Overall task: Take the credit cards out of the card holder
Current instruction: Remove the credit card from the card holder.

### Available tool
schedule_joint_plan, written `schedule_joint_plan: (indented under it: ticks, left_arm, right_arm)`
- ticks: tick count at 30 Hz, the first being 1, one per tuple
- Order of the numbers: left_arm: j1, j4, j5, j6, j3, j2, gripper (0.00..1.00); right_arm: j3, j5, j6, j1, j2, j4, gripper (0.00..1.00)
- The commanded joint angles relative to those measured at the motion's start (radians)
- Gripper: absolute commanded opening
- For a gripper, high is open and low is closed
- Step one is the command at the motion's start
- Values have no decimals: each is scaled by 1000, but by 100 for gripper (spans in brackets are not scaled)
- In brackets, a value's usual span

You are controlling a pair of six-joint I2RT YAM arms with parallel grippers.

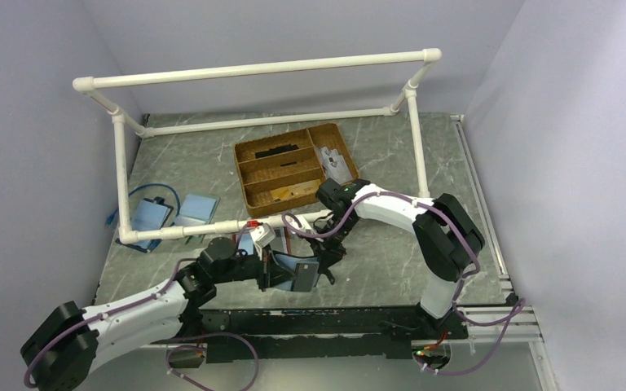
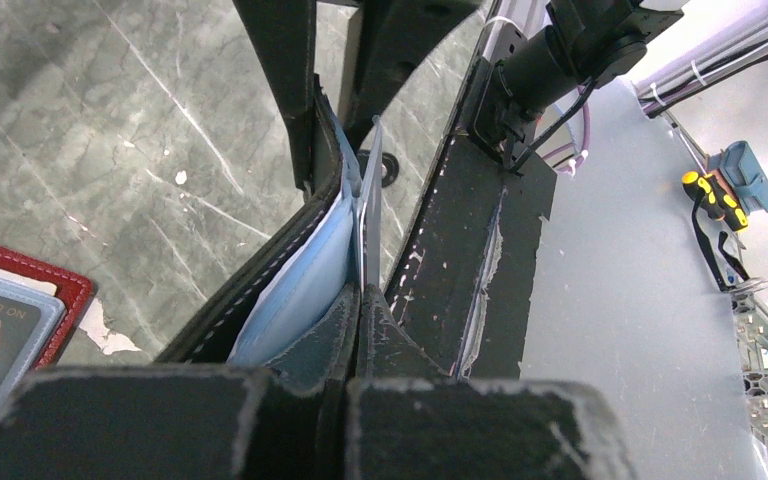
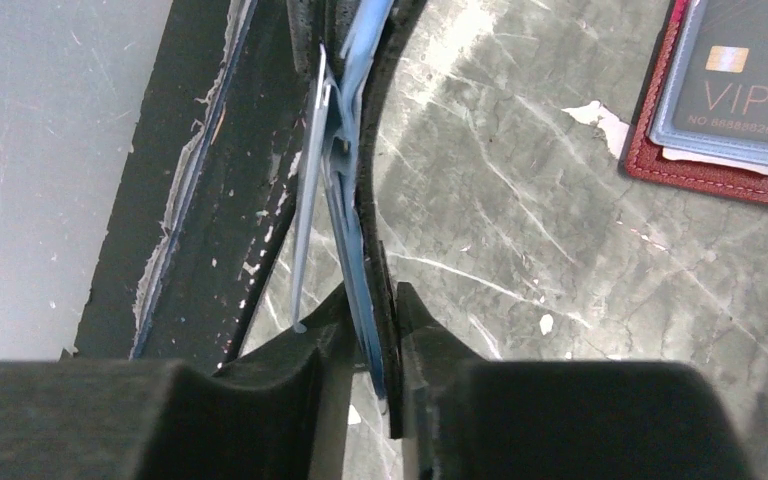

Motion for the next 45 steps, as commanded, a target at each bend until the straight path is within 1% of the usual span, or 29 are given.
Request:
schedule_joint_plan:
  ticks: [1,2,3,10,14,23,32,36,40,45]
  left_arm:
    - [-3,-41,-13,24,30,-87,0]
    - [-3,-65,-19,27,32,-104,0]
    - [-3,-85,-24,30,34,-120,0]
    - [-3,-149,-60,16,27,-181,0]
    - [-3,-178,-70,15,35,-190,0]
    - [-3,-195,-78,-20,44,-182,0]
    - [-3,-208,-79,-109,65,-154,0]
    - [-3,-248,-77,-123,83,-137,0]
    - [-1,-301,-105,-122,89,-149,0]
    - [-1,-368,-129,-145,91,-185,0]
  right_arm:
    - [43,-35,-49,0,1,-42,5]
    - [47,-35,-50,0,2,-46,2]
    - [49,-34,-48,0,1,-47,0]
    - [66,-35,-49,-5,10,-72,0]
    - [90,-12,-70,-10,39,-123,0]
    - [82,30,-68,-9,41,-115,0]
    - [79,47,-62,-6,46,-111,0]
    - [80,53,-57,-6,47,-111,0]
    - [87,64,-52,-7,59,-118,0]
    - [133,85,-34,-10,124,-168,0]
